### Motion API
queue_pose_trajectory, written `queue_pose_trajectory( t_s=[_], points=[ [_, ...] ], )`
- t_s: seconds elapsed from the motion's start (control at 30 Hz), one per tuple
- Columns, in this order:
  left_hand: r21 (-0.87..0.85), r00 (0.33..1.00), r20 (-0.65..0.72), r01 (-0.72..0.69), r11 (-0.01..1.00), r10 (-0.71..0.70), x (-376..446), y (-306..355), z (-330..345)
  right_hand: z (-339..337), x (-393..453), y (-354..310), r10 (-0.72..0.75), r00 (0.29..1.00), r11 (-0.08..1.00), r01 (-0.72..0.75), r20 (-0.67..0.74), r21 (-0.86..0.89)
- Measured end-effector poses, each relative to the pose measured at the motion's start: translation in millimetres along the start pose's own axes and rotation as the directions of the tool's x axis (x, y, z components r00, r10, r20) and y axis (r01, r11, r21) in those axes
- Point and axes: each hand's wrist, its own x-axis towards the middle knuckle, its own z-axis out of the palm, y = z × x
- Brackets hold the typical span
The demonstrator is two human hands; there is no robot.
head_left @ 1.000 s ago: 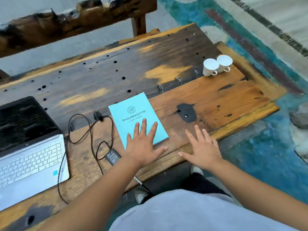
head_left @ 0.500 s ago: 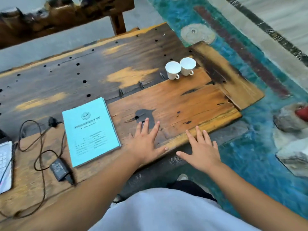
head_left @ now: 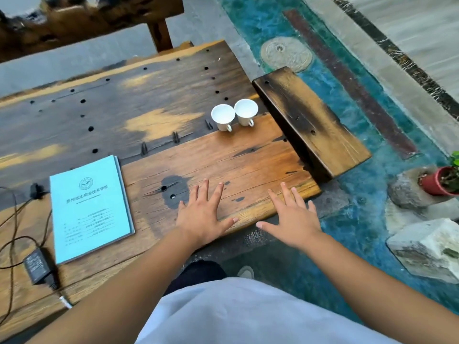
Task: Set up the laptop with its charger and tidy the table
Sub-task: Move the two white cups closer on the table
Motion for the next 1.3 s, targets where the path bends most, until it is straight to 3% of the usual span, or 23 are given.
queue_pose_trajectory(
  t_s=[0.37, 0.63, 1.03, 1.3],
  points=[
    [-0.083, 0.999, 0.033, 0.038, 0.996, -0.035, 39.2, -16.4, 1.1, -19.1, 50.3, -1.7, 0.011, 1.000, 1.000, -0.011, 0.026, -0.013],
    [-0.128, 1.000, -0.022, 0.008, 0.992, -0.011, 104.5, -30.7, -47.6, -66.7, 106.6, -14.9, 0.024, 0.999, 0.998, -0.022, -0.044, 0.055],
    [-0.397, 0.975, -0.067, 0.168, 0.902, -0.212, 220.4, -14.2, -77.3, -142.8, 276.3, 7.1, -0.200, 0.972, 0.968, 0.216, -0.126, 0.126],
    [-0.537, 0.931, -0.146, 0.209, 0.817, -0.334, 289.9, -11.8, -72.5, -155.2, 366.3, 3.6, -0.332, 0.942, 0.915, 0.334, -0.052, 0.224]
  ],
)
